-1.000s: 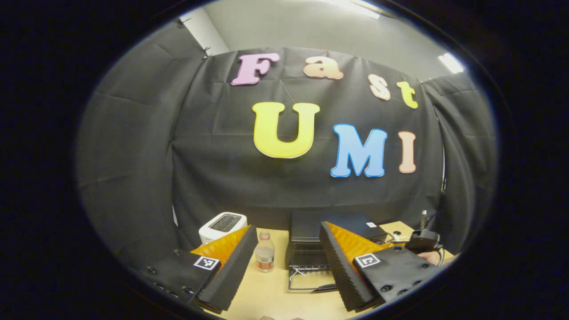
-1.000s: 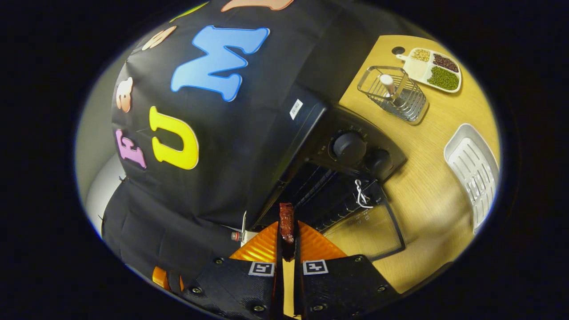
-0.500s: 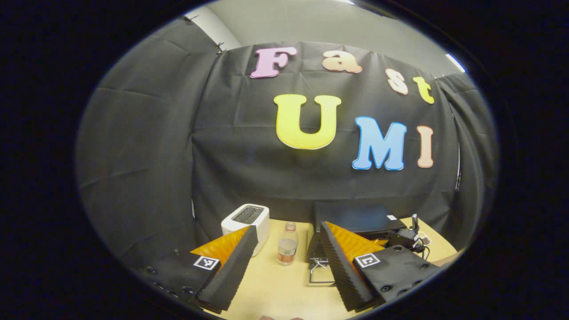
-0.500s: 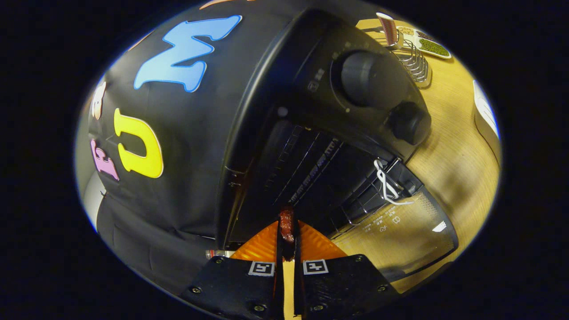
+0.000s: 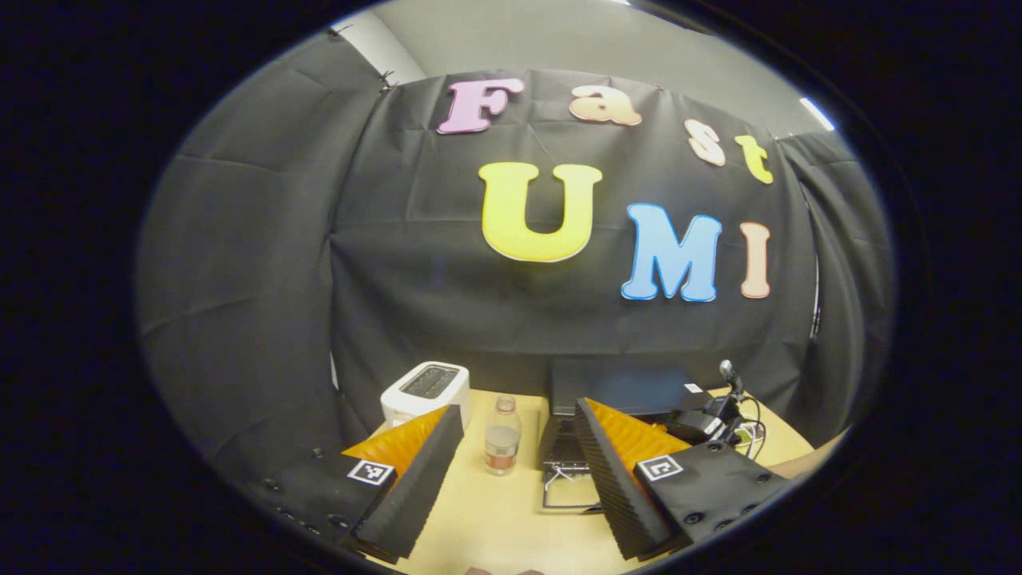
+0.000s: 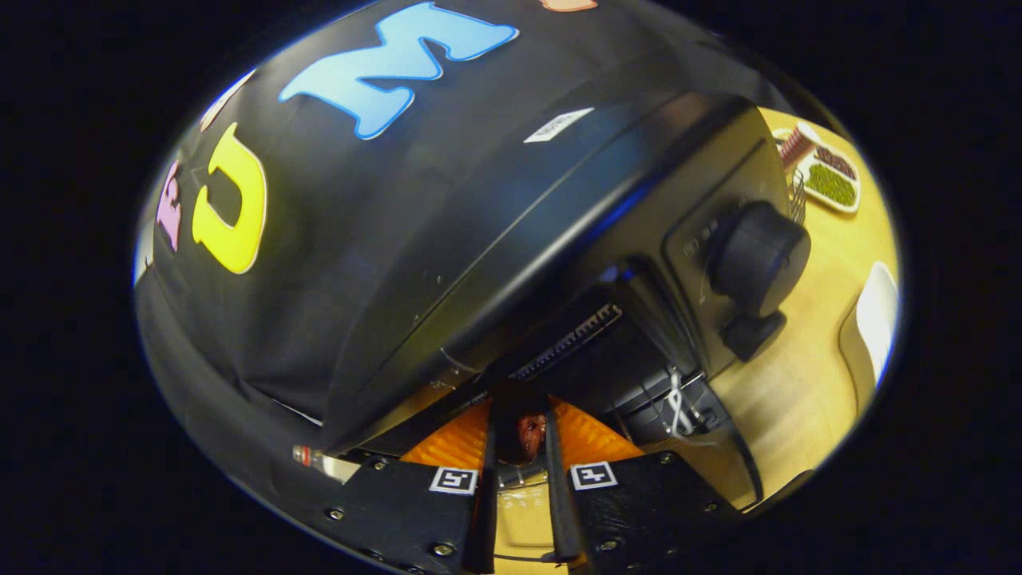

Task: Open the electric oven with the left hand, put the food in, and close the electric oven.

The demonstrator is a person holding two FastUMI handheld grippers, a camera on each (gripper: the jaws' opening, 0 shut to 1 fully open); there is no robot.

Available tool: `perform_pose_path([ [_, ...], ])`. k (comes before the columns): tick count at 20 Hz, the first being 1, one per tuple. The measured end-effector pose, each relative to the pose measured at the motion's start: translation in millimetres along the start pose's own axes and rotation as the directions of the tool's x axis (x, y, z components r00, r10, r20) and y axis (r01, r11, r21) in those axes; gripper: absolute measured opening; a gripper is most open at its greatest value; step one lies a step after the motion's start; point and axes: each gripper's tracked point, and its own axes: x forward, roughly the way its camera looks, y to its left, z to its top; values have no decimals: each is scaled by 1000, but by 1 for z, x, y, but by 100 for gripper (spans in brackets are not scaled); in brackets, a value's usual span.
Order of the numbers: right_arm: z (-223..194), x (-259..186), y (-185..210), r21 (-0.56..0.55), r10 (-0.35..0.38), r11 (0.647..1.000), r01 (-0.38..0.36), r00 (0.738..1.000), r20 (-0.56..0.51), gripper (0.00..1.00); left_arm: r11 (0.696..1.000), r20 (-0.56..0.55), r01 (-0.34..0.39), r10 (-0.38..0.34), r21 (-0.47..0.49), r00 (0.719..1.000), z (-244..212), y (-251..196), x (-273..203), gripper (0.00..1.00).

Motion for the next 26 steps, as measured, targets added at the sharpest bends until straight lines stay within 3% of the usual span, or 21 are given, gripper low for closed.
perform_pose_path([
  [4,12,-7,-8,-131,-35,991,35,999,6,37,998,9,62,-62,25,998,9,-28,3,99],
  [7,25,-21,-13,-201,-31,979,36,999,28,54,995,18,99,-100,32,995,15,-45,5,99],
  [13,43,-88,-29,-355,-29,933,56,996,81,54,987,34,160,-160,11,987,24,-85,10,99],
  [14,49,-106,-33,-379,-29,923,66,994,102,54,985,39,170,-170,10,985,27,-92,9,92],
  [16,65,-147,-34,-428,-11,900,81,987,162,54,983,53,184,-184,16,981,33,-105,11,95],
  [19,93,-204,-28,-480,33,871,103,963,267,53,979,66,202,-203,26,977,36,-124,12,99],
  [20,102,-224,-24,-491,50,864,110,952,301,54,978,68,208,-210,27,975,38,-130,11,91],
  [23,124,-280,-14,-520,99,843,135,912,397,54,972,83,233,-235,28,969,40,-152,5,91],
  [26,137,-329,-5,-536,134,828,167,868,477,54,965,125,254,-260,59,958,51,-173,-5,99],
])
